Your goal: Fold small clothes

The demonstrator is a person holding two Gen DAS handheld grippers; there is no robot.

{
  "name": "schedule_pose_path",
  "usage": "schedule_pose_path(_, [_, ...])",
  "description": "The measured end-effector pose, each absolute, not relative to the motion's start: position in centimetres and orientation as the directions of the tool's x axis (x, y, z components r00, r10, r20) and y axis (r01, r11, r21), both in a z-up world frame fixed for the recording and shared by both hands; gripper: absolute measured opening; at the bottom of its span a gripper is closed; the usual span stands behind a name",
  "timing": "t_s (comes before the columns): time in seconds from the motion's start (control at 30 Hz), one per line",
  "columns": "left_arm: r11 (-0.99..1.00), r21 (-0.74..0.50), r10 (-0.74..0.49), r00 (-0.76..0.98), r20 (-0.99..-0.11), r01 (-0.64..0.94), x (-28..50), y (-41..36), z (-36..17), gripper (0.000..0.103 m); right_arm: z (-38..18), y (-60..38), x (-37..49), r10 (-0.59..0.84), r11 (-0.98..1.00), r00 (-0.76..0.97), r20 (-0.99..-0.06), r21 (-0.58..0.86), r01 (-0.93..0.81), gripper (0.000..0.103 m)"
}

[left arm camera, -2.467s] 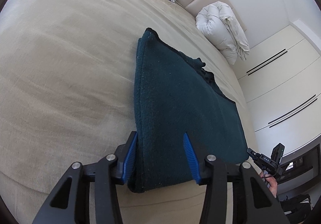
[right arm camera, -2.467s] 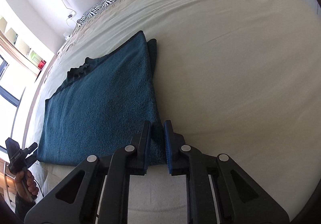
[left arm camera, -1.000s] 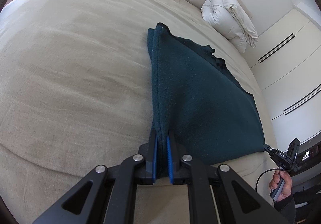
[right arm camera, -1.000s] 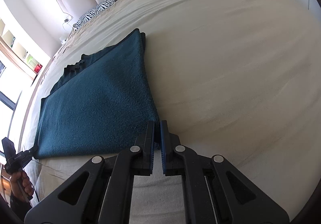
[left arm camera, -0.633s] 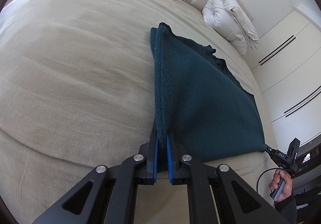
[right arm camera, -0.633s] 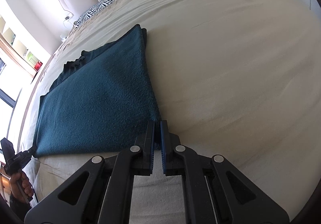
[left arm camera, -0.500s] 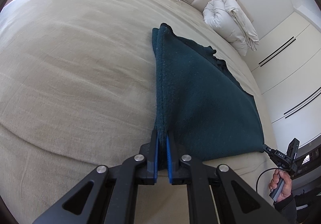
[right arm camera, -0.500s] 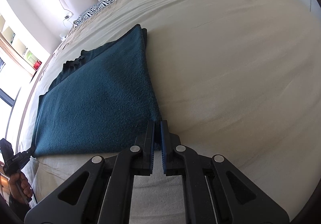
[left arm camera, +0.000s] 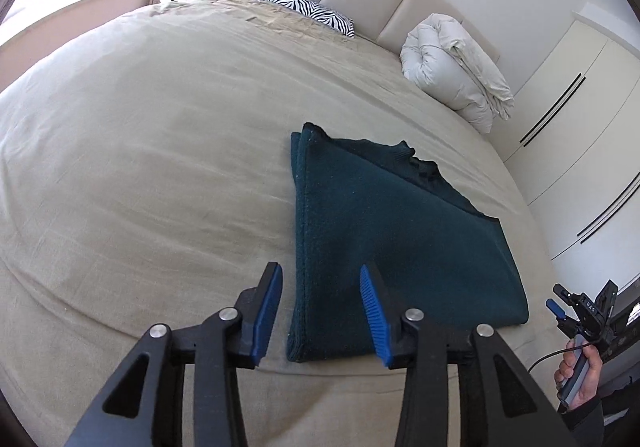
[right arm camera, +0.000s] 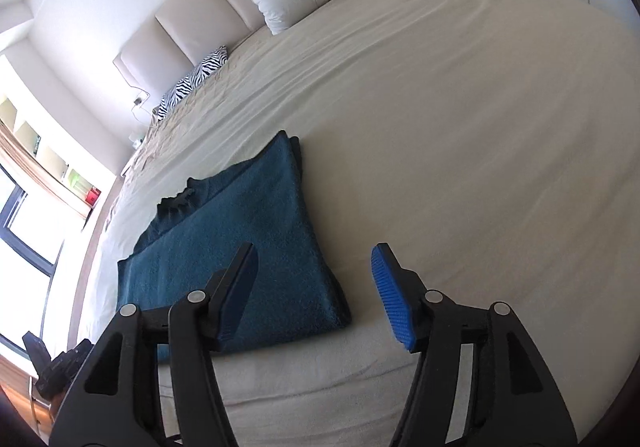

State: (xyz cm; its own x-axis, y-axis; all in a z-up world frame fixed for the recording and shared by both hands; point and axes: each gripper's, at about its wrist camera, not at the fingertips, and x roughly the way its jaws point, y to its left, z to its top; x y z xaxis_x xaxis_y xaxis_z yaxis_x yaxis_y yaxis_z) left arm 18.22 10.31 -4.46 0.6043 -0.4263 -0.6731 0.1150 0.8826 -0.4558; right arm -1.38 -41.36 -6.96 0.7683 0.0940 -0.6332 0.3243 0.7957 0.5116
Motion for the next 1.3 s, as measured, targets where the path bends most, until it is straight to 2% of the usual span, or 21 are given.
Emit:
schedule_pose_path(0.07, [0.886, -0.434, -0.436, 0.616, -0.656, 0.164, 20.4, 8.1, -3.1, 0.051, -6.0, -39.6, 1.1, 0.192, 0.791, 0.775, -0.602, 0.562, 0.241, 0.059])
schedule_pose_path(0.23, [0.904, -0.339, -0.428, 0.605, -0.672, 0.262, 27.1, 0.4, -2.5, 0.052, -6.5, -33.8, 9.9, 0.411, 0.732, 0.736, -0.539, 0.675, 0.086, 0.058])
schedule_pose_path(0.4, [0.939, -0.209, -0.336, 0.599, -0.727, 0.273, 32.1, -4.1, -5.4, 0.052, -9.0, -28.1, 17.6, 0.540, 0.654, 0.671, -0.508, 0.755, 0.046, 0.058])
schedule_pose_path(0.5, [0.953, -0.211, -0.299, 0.559, -0.773, 0.219, 34.3, -3.6, -8.1, 0.052, -10.7, -25.8, 20.9, 0.609, 0.606, 0.627, -0.486, 0.795, 0.027, 0.058])
schedule_pose_path(0.6, [0.943, -0.257, -0.333, 0.555, -0.762, 0.212, 34.3, -2.4, -9.7, 0.053, -13.2, -25.7, 22.7, 0.602, 0.602, 0.610, -0.515, 0.795, 0.077, 0.056])
schedule_pose_path(0.63, [0.942, -0.250, -0.334, 0.563, -0.756, 0.223, 34.0, -2.2, -9.9, 0.053, -13.8, -26.1, 23.1, 0.593, 0.595, 0.618, -0.516, 0.798, 0.095, 0.051])
schedule_pose_path(0.77, [0.936, -0.266, -0.351, 0.567, -0.745, 0.229, 33.8, -1.8, -10.2, 0.053, -14.9, -29.9, 22.9, 0.580, 0.490, 0.691, -0.431, 0.862, 0.126, 0.047])
schedule_pose_path(0.93, [0.929, -0.286, -0.369, 0.563, -0.740, 0.234, 33.9, -1.5, -10.3, 0.054, -15.0, -35.9, 20.7, 0.441, 0.485, 0.784, -0.437, 0.851, 0.202, 0.046])
schedule_pose_path(1.0, [0.929, -0.286, -0.369, 0.561, -0.741, 0.234, 33.9, -1.6, -10.3, 0.054, -15.4, -38.4, 19.6, 0.407, 0.440, 0.817, -0.408, 0.872, 0.216, 0.039])
schedule_pose_path(1.13, [0.931, -0.278, -0.364, 0.566, -0.740, 0.235, 33.8, -1.9, -10.3, 0.054, -14.4, -40.7, 16.3, 0.268, 0.473, 0.837, -0.477, 0.822, 0.316, 0.044])
schedule_pose_path(1.3, [0.935, -0.264, -0.353, 0.575, -0.738, 0.236, 33.6, -2.1, -10.4, 0.054, -12.4, -36.5, 13.8, 0.396, 0.524, 0.810, -0.434, 0.830, 0.188, 0.044])
